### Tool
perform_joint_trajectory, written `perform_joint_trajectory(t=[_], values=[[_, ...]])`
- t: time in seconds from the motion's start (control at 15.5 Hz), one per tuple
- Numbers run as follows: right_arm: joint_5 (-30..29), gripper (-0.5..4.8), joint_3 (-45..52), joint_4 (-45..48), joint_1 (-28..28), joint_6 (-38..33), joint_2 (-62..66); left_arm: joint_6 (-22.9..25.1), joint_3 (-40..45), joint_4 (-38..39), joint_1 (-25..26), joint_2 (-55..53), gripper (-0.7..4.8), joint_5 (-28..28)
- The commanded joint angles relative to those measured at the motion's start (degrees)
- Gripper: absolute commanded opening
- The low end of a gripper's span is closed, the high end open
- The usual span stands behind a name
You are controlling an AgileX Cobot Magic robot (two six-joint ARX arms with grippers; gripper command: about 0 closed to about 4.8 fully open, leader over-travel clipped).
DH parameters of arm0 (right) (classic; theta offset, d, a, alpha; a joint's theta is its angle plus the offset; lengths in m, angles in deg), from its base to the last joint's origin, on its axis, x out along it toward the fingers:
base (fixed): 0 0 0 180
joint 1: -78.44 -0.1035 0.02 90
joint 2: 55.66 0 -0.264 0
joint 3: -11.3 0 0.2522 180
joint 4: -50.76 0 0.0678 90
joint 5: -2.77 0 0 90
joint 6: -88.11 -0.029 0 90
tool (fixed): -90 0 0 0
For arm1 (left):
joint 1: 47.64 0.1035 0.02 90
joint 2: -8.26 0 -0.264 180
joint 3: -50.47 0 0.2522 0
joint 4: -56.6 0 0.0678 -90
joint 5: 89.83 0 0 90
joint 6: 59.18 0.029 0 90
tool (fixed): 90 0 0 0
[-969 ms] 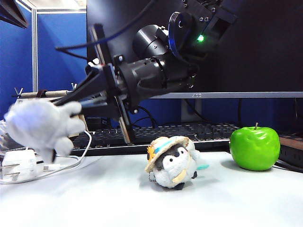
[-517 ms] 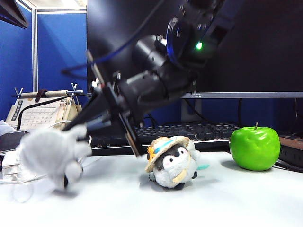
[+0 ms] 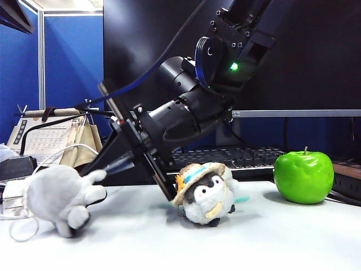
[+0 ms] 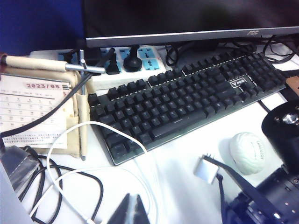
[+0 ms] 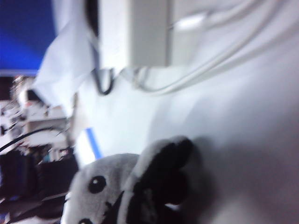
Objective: Place the tilting octopus upright.
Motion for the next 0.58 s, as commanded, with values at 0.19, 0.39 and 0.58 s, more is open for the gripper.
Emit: perform_joint_trajectory(t=[0.19, 0.39, 0.58], values=[[2.97, 0.03, -0.15, 0.63, 0.02, 1.9, -0.15, 0.07, -0.24, 0.15, 0.0, 0.07, -0.02, 0.24], [2.95, 1.24, -0.15, 0.66, 0.02, 1.9, -0.17, 0.07, -0.24, 0.13, 0.0, 0.07, -0.02, 0.24], [2.95, 1.27, -0.17, 1.14, 0.37, 1.88, -0.2, 0.04, -0.24, 0.2, 0.0, 0.07, -0.02, 0.24]])
